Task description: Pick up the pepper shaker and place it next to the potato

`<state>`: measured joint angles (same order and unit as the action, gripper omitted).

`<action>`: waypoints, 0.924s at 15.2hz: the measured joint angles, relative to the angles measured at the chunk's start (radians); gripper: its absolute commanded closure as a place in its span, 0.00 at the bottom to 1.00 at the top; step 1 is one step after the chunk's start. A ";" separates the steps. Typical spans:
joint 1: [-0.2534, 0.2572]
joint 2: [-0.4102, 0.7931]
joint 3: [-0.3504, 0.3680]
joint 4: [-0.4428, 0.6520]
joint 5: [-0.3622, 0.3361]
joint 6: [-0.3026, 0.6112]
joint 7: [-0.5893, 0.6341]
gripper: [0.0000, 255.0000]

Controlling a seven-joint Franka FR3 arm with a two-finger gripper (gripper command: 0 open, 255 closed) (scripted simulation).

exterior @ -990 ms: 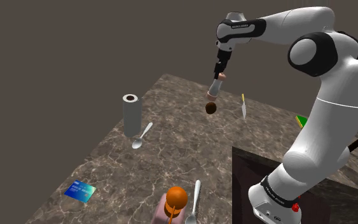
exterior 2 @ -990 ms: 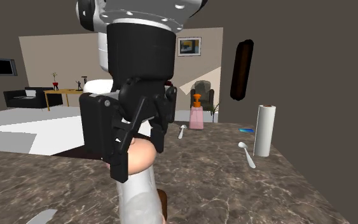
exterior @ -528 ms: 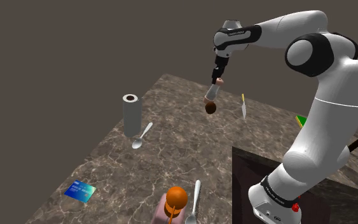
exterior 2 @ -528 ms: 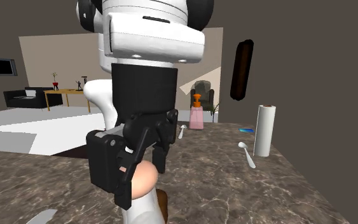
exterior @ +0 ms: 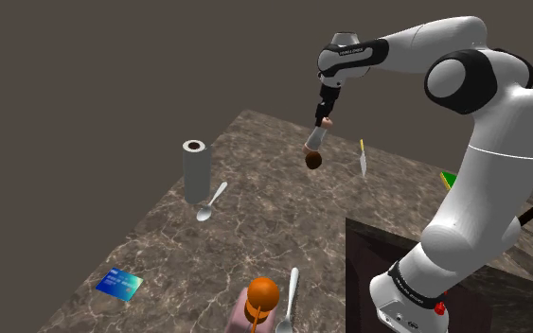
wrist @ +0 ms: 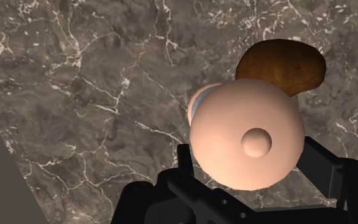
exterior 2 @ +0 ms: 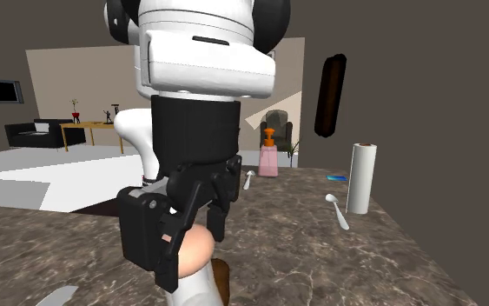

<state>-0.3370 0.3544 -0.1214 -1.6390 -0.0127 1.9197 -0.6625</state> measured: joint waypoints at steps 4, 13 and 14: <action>0.000 0.000 0.000 0.000 0.000 0.000 0.000 0.00; 0.002 -0.014 0.000 0.102 -0.001 -0.116 0.001 0.00; 0.002 -0.014 0.000 0.105 -0.001 -0.119 0.001 0.00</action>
<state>-0.3349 0.3401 -0.1212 -1.5339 -0.0138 1.8009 -0.6618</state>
